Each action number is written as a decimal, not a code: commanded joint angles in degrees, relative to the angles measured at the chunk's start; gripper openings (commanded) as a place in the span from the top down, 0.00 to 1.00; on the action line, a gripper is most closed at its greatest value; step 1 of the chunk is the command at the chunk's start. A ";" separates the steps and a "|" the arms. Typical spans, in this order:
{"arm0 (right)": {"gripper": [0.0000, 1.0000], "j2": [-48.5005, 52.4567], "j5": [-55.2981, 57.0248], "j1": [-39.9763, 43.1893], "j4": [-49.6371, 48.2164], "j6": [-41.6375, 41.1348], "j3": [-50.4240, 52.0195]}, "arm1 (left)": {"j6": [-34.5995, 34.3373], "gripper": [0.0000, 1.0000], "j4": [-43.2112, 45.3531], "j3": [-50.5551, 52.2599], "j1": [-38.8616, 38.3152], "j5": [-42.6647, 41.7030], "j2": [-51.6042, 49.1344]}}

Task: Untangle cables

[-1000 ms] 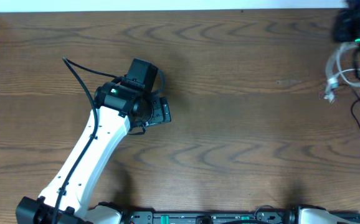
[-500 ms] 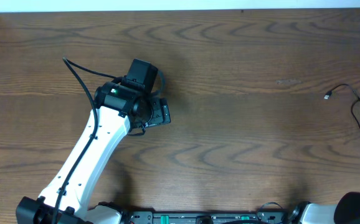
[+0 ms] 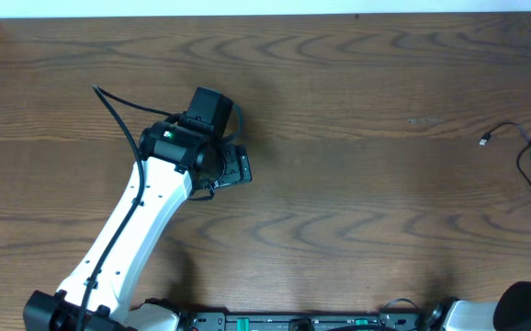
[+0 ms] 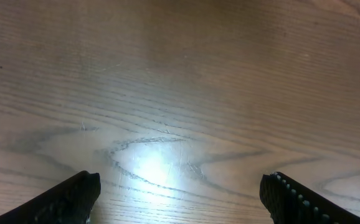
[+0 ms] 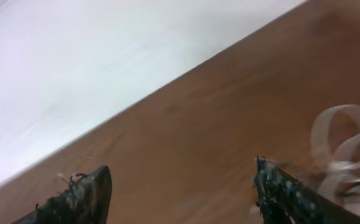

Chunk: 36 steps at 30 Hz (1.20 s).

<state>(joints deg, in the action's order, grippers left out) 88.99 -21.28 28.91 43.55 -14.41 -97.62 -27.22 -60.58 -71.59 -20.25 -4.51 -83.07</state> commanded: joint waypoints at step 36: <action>0.01 -7.23 11.72 -29.66 20.44 10.19 30.40 | 10.05 0.14 -2.38 14.53 15.02 1.68 22.58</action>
<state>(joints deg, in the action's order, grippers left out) 90.98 -9.96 -0.60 67.61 -2.79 -72.88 -17.98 -65.25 -61.41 -5.04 -1.39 -69.01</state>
